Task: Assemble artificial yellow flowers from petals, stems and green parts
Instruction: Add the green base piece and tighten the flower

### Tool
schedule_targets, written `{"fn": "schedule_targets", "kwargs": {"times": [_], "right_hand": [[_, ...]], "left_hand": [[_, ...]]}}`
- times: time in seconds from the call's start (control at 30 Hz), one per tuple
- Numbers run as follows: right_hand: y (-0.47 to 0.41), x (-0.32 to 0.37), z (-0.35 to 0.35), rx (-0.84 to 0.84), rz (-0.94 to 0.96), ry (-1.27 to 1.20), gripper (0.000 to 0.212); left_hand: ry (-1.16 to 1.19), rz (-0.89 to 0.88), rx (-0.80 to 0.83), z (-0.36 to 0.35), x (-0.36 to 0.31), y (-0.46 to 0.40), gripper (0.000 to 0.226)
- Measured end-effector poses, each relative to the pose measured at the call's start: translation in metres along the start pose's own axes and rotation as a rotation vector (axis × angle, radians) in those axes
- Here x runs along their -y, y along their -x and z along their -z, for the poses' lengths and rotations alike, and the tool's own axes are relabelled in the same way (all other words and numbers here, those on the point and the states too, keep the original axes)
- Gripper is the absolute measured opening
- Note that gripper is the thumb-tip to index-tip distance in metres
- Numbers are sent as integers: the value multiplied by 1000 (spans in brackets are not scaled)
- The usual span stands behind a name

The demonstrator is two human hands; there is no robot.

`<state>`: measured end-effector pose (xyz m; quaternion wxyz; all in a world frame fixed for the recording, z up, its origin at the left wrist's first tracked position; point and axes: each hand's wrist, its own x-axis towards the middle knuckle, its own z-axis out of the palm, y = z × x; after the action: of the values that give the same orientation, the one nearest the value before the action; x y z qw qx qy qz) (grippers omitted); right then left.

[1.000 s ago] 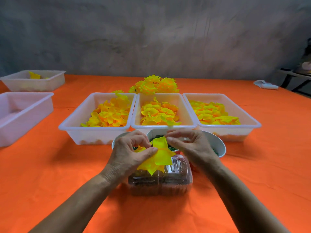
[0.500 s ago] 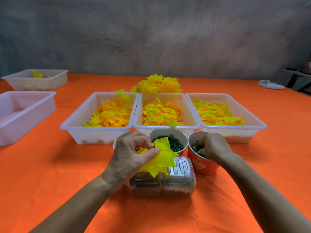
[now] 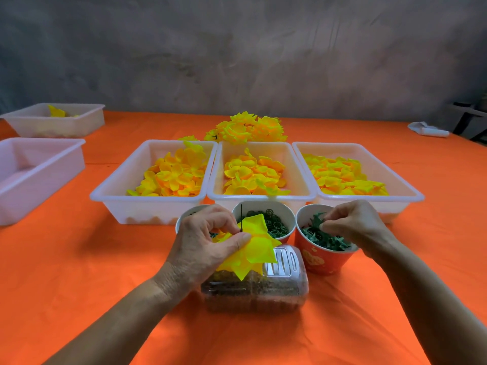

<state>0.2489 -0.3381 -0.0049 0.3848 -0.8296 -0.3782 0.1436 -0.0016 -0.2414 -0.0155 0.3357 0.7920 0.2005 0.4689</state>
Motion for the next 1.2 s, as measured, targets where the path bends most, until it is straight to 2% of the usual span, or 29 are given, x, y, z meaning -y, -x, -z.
{"fn": "schedule_targets", "kwargs": {"times": [0.1,0.43,0.63,0.8,1.2], "right_hand": [[0,-3,5,55,-25,-51,19],[-4,-6,5,90,12,102,19],[-2,-7,7,14,46,10,18],[0,-8,8,36,18,-63,22],[0,-11,-1,33,64,13,19]], "left_hand": [[-1,0,2,0,1,1,20],[6,3,28,1,3,0,17],[19,23,32,1,4,1,19],[13,20,33,2,3,1,18],[27,14,24,1,4,0,20]]}}
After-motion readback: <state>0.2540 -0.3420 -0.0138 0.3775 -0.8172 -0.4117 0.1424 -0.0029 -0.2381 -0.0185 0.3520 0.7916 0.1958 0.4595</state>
